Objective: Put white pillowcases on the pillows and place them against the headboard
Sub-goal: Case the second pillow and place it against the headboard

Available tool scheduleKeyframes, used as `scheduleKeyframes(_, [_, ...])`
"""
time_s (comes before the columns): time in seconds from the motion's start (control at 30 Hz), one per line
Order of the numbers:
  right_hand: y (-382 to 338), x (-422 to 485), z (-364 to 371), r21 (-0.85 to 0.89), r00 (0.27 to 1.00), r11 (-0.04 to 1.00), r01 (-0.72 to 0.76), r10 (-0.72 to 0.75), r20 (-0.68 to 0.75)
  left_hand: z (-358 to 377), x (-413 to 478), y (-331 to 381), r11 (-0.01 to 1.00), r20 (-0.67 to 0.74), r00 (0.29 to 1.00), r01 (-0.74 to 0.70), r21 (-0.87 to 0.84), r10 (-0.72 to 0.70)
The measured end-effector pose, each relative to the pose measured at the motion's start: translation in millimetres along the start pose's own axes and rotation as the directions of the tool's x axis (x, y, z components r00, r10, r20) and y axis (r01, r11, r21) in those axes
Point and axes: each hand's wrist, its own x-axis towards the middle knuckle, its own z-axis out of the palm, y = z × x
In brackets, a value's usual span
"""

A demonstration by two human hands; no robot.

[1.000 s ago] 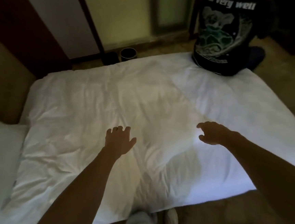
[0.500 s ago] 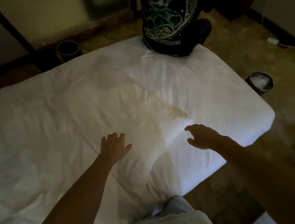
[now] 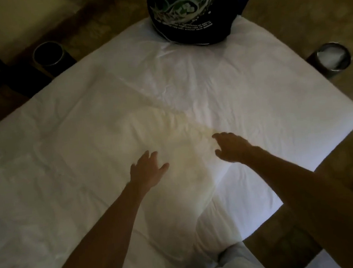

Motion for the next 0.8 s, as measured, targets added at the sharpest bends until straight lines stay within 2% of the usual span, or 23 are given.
scheduleKeyframes(0.1, [-5, 41, 6, 0.015, 1.0, 1.0, -0.017, 0.017, 0.024, 8, 29, -13, 0.99, 0.074, 0.993, 0.103, -0.099, -0.096])
scheduleKeyframes(0.23, [-14, 83, 14, 0.04, 0.999, 0.999, -0.012, 0.01, 0.045, 25, 42, -38, 0.983, 0.162, 0.98, 0.135, -0.124, -0.114])
scheduleKeyframes(0.4, [-26, 124, 29, 0.123, 0.994, 0.99, -0.072, 0.061, 0.096, 36, 51, -56, 0.996, 0.11, 0.993, 0.046, -0.07, -0.038])
scheduleKeyframes(0.53, [-33, 144, 43, 0.22, 0.98, 0.962, -0.159, 0.128, 0.151, 32, 64, -59, 0.997, 0.069, 0.997, 0.049, -0.057, -0.045])
scheduleKeyframes(0.63, [-37, 149, 55, 0.201, 0.98, 0.96, -0.193, 0.177, 0.094, 30, 67, -58, 0.991, 0.057, 0.996, 0.069, -0.114, -0.063])
scheduleKeyframes(0.7, [-39, 150, 58, 0.254, 0.979, 0.946, -0.202, 0.195, 0.053, 29, 66, -57, 0.99, 0.051, 0.996, 0.075, -0.121, -0.069])
scheduleKeyframes(0.8, [-45, 144, 51, 0.262, 0.987, 0.952, -0.161, 0.154, 0.045, 26, 61, -56, 0.994, 0.067, 0.995, 0.082, -0.078, -0.077])
